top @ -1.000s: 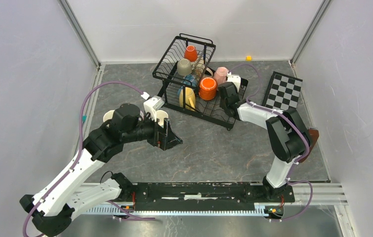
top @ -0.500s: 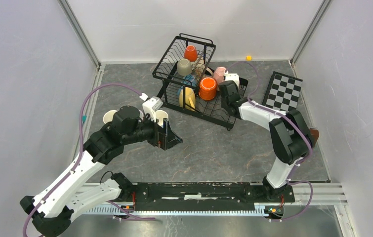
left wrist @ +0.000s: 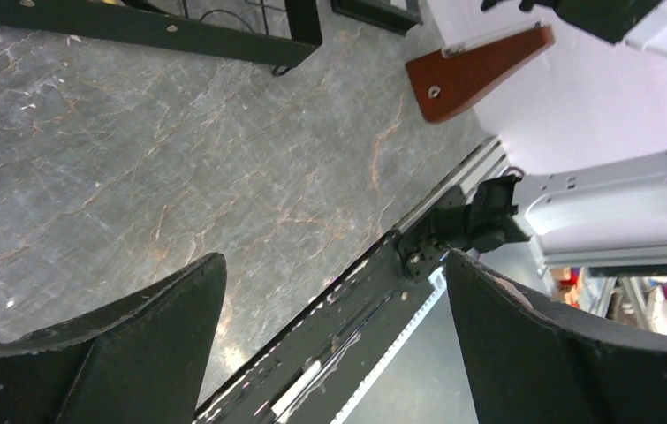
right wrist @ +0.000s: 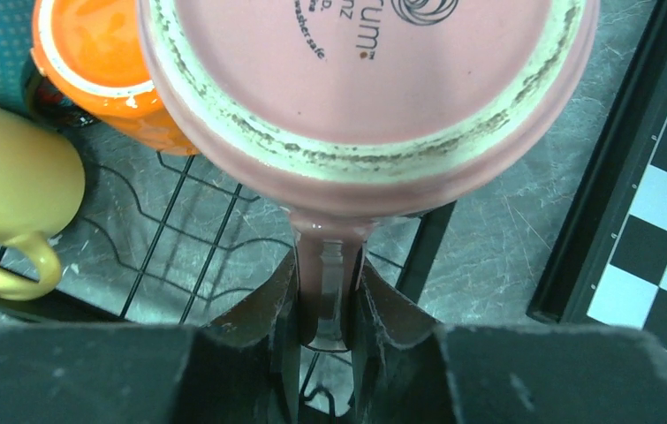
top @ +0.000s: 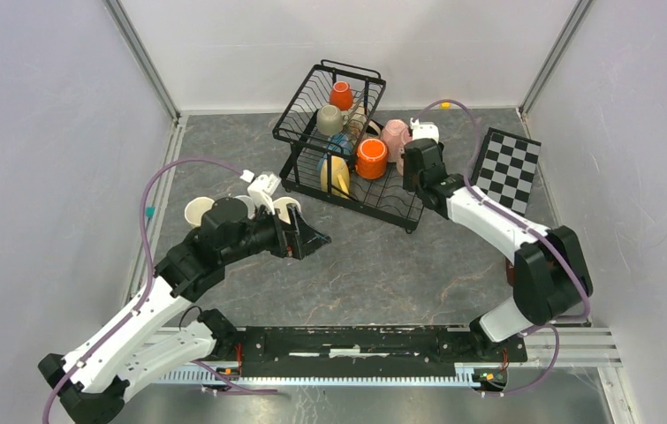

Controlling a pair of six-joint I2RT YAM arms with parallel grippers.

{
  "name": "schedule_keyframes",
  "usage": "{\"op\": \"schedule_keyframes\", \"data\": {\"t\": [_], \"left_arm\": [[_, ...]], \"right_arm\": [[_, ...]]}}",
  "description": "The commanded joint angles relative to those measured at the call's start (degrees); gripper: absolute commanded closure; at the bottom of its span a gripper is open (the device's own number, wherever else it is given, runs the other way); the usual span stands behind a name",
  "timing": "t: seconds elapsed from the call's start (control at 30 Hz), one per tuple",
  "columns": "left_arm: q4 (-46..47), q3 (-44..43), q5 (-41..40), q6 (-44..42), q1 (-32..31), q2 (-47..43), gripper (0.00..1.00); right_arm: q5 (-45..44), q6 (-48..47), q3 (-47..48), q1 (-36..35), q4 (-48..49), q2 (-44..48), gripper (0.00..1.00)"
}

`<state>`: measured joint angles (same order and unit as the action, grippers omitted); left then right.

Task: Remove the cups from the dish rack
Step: Unload the cup from the dish rack.

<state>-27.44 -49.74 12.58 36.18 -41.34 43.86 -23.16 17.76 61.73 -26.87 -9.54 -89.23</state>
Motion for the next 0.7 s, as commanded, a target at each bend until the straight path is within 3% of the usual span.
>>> {"op": "schedule_keyframes", "data": {"t": [0.0, 0.37, 0.67], "left_arm": [[8.8, 2.5, -1.7, 7.7, -0.2, -1.7, 0.0], [22.3, 12.5, -4.0, 18.3, -0.2, -3.6, 0.0], [40.3, 23.4, -5.0, 27.8, -0.2, -1.4, 0.0]], "right_arm": [[0.5, 1.1, 0.5, 0.1, 2.3, 7.9, 1.0], [8.5, 4.1, -7.1, 0.0, -3.2, 22.9, 1.0], [15.7, 7.0, -12.9, -3.2, -5.3, 32.2, 1.0]]}}
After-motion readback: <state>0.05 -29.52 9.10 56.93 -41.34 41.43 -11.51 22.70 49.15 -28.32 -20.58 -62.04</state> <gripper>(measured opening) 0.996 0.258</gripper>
